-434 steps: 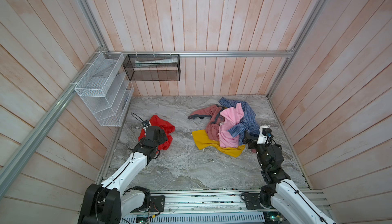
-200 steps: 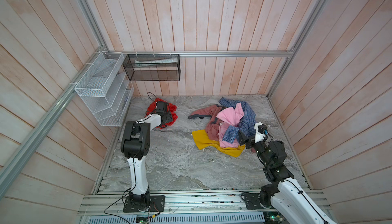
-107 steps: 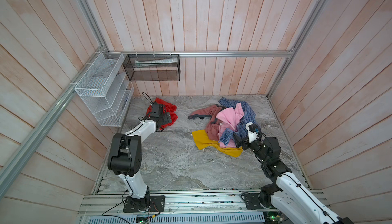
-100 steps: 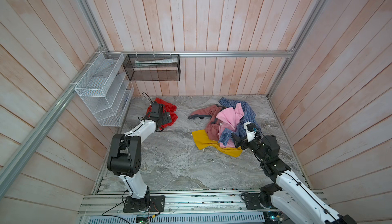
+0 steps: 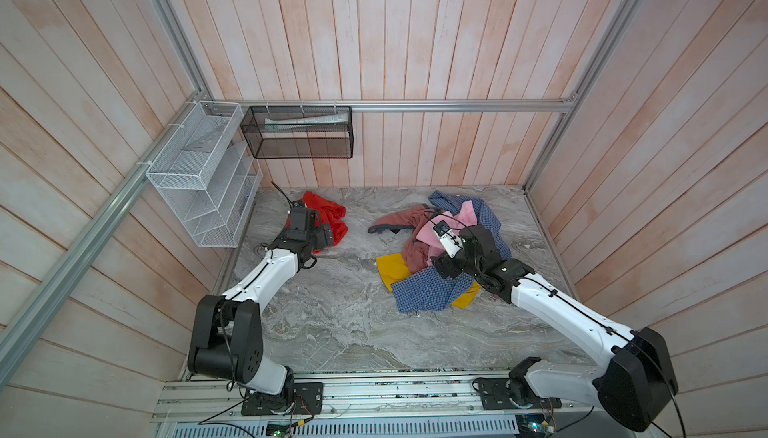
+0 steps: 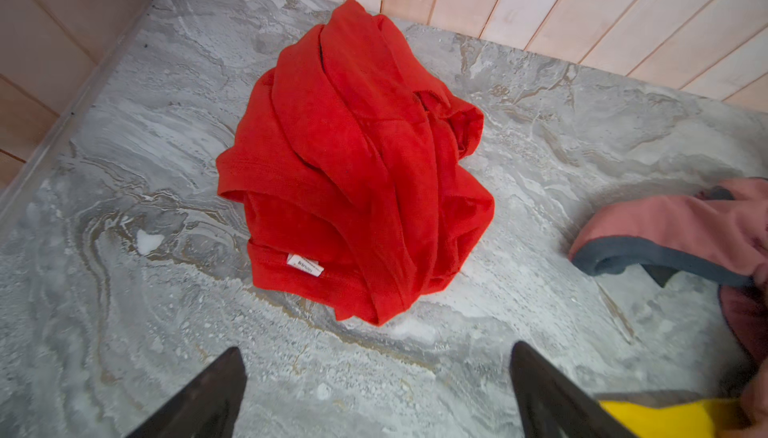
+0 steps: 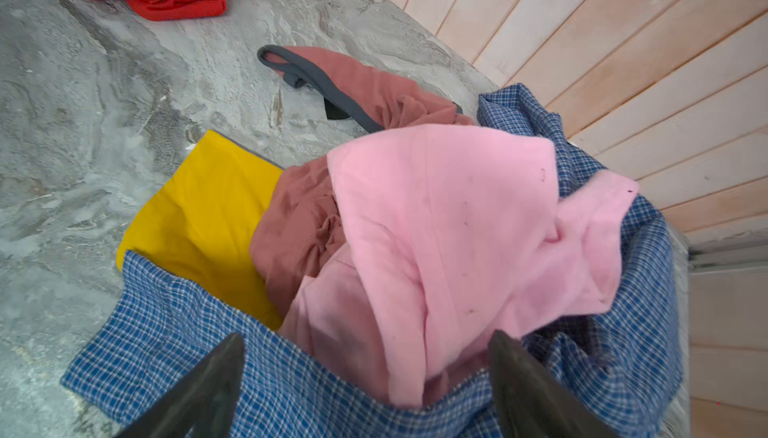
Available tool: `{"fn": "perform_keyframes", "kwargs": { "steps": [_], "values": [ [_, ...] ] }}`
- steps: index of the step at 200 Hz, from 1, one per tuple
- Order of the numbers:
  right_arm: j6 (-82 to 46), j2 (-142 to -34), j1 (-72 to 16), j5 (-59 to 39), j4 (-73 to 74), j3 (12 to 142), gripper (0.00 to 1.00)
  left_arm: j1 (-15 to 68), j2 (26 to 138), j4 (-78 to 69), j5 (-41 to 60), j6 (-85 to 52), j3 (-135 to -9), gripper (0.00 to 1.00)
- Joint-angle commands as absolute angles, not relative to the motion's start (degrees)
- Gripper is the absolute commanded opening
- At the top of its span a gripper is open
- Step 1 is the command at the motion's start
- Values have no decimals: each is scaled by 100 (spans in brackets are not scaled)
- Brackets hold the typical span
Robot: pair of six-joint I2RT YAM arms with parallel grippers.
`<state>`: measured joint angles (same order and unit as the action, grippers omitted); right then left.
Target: Pick out a specific cloth from the pile
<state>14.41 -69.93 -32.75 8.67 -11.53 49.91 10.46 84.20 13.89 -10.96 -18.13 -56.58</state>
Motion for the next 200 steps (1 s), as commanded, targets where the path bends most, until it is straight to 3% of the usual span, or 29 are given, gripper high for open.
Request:
{"fn": "perform_keyframes", "kwargs": {
  "steps": [1, 49, 90, 152, 200],
  "values": [
    [1381, -6362, -3247, 1505, -333, 4470, 93, 1083, 7914, 1078, -1330, -1656, -5123, 100],
    [824, -5054, -2348, 1151, 1226, 2817, 95, 1064, 6852, 172, -1809, -1465, -3900, 100],
    [298, -4757, -1119, 1160, 3610, 1138, 95, 908, 6257, -1045, -2050, -1175, -2889, 100],
    [-118, -6232, 147, 1023, 6459, 266, 95, 792, 6368, -3518, -2570, -718, -1549, 100],
    [-388, -7718, 361, 358, 7105, 781, 92, 508, 7119, -5235, -2176, -509, -1152, 100]
  ]
}}
